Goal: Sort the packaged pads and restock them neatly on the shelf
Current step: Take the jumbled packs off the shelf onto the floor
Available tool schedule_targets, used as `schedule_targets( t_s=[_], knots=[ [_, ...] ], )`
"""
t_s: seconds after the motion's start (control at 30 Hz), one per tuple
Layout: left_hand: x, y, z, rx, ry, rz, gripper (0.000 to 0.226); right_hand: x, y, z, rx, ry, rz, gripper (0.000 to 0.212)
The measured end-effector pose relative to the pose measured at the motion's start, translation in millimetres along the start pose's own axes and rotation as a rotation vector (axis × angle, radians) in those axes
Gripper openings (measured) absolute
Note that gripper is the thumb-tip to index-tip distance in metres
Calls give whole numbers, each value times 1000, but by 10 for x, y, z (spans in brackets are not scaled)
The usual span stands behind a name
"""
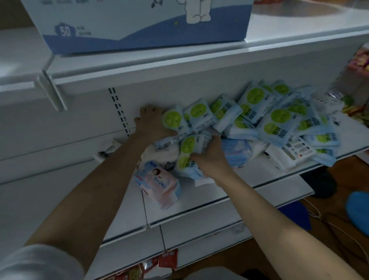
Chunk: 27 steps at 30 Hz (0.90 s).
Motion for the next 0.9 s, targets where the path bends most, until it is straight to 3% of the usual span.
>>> schedule_targets(
  t_s=[0.13, 0.23, 0.33, 0.43, 0.67, 0.9],
  knots=[
    [156, 46, -139, 18, 105, -74, 78, 226, -54, 31, -63, 26, 100, 46],
    [369, 107, -410, 2, 324, -221, 63, 452, -156, 74, -29, 34, 213, 32],
    [603, 140, -761, 15, 512, -423, 79, 586, -303, 42, 36, 0, 362, 31],
    [709, 167, -1189, 164, 634, -529, 88, 518, -331, -51, 29, -189, 434, 31],
    [569, 218, -2694, 468, 882, -557, 58, 129, -219, -578, 28, -512, 347, 49],
    [230, -32, -4522, 909, 1026, -507, 53, -522, 21, -1524, -5, -866, 276, 28]
  ],
)
Point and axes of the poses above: each hand's wrist, its own z-axis towards the middle knuckle, its own x-axis out of the back of the hand, y = z × x, the point moved 7 cm from there along z, towards the middle knuckle, and after that the axes turned 4 degrees about -z, right-handed, at the moved point
